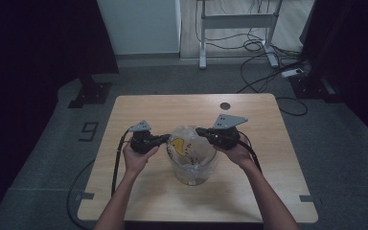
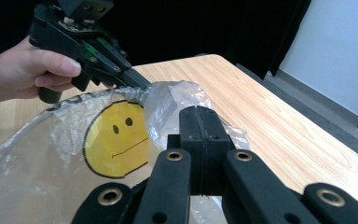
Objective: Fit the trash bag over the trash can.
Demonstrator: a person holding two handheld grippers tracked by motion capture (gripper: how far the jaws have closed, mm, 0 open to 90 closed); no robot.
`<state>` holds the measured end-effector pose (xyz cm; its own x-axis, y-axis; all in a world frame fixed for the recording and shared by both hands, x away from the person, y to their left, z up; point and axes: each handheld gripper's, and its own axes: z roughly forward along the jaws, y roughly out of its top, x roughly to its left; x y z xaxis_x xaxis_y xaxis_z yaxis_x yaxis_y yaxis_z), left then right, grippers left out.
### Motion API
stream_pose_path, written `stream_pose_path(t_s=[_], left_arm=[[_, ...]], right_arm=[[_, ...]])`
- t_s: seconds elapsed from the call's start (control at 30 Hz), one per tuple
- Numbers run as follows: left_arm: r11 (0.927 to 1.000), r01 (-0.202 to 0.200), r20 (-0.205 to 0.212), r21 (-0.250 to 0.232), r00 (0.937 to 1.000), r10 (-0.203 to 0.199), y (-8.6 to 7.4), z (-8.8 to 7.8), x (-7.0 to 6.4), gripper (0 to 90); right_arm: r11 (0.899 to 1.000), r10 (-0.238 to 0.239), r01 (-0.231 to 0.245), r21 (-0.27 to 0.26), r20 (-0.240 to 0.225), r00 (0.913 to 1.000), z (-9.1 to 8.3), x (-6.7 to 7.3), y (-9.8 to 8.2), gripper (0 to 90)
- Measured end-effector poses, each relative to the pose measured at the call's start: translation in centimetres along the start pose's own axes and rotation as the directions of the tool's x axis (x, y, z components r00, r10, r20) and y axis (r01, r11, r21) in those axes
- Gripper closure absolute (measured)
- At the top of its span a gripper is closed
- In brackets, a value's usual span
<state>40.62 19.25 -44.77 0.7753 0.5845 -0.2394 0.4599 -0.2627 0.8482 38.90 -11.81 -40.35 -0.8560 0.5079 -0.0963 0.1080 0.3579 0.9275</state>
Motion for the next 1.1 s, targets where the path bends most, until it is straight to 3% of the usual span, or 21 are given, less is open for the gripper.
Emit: stream_pose_path(t_s=[0.27,0.57,1.1], left_arm=[[1.0000,0.002,0.000,-0.005,1.0000,-0.002,0.0,0.0,0.1,89.7],[1.0000,0.001,0.001,-0.007,1.0000,-0.001,-0.1,0.2,0.1,89.7],[1.0000,0.000,0.004,-0.009,1.0000,0.000,-0.2,0.3,0.3,89.7]], right_arm=[[1.000,0.003,-0.003,-0.010,0.030,0.9995,0.2,-0.4,0.0,89.5],[0.999,0.038,-0.040,0.016,0.132,0.9905,1.3,-2.1,-0.4,89.6],[0.993,0.119,-0.117,-0.022,0.078,0.9898,1.6,-3.7,-1.2,89.6]])
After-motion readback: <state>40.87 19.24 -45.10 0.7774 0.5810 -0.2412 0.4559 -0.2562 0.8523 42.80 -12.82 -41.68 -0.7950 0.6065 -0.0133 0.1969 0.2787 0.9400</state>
